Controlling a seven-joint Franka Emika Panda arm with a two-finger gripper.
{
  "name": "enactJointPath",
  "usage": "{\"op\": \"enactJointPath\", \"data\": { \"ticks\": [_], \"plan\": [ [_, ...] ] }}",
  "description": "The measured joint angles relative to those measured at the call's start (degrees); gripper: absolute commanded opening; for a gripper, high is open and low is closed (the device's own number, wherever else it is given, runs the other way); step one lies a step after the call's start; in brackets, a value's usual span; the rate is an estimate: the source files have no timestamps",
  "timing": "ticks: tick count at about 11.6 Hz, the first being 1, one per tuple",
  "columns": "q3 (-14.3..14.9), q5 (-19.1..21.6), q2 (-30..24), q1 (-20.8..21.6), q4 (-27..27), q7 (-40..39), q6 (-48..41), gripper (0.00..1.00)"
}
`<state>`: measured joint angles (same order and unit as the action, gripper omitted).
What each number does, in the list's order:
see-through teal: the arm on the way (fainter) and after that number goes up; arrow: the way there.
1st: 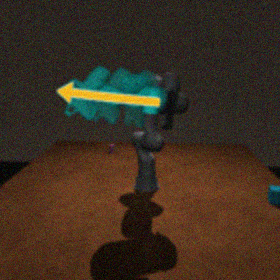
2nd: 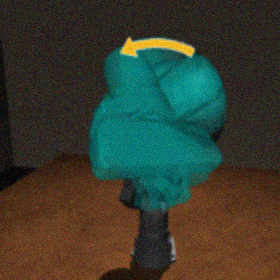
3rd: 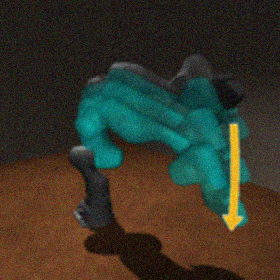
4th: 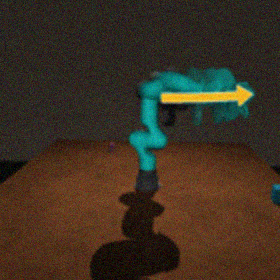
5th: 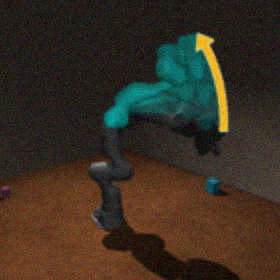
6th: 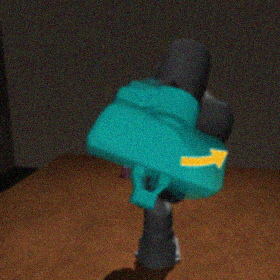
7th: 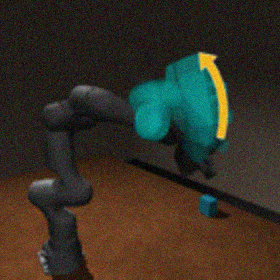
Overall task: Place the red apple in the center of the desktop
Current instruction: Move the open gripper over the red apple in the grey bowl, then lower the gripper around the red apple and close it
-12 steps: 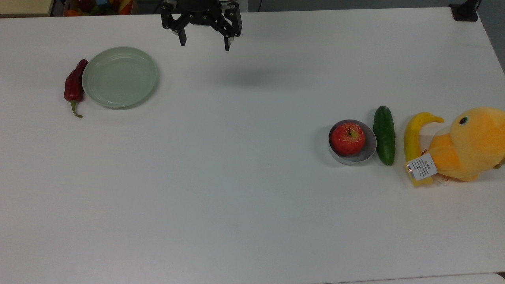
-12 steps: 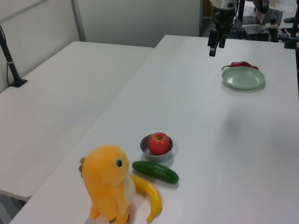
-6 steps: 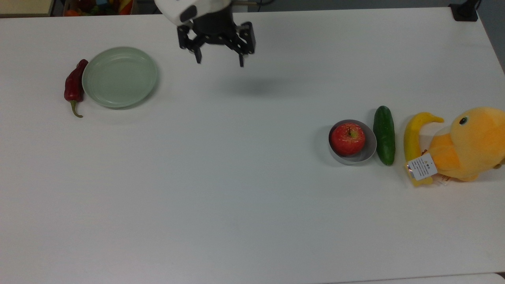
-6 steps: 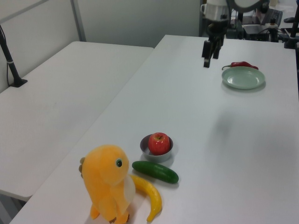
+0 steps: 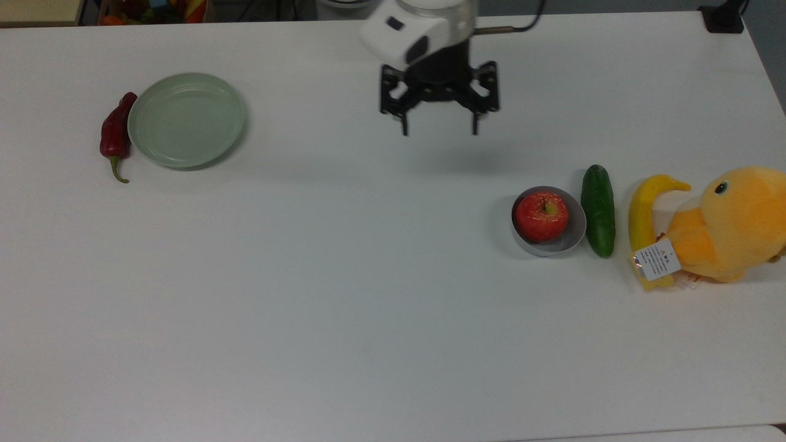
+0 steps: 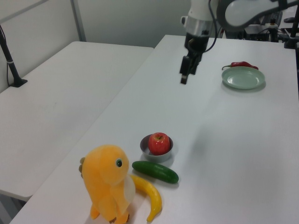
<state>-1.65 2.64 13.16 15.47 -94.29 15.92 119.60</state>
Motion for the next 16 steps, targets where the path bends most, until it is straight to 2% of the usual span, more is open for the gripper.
{"op": "enactJointPath", "data": {
  "ticks": [3, 6, 11, 16],
  "plan": [
    [-0.02, -0.01, 5.67, 4.42, 0.52, 3.61, 14.3, 1.0],
    [-0.09, -0.01, 9.98, 6.51, 0.9, 3.71, 21.57, 1.0],
    [-3.32, -1.96, 13.15, 7.72, 1.12, 3.71, 24.33, 1.0],
    [-3.62, -4.5, 15.97, 8.26, 1.15, 3.71, 26.71, 1.0]
  ]
}}
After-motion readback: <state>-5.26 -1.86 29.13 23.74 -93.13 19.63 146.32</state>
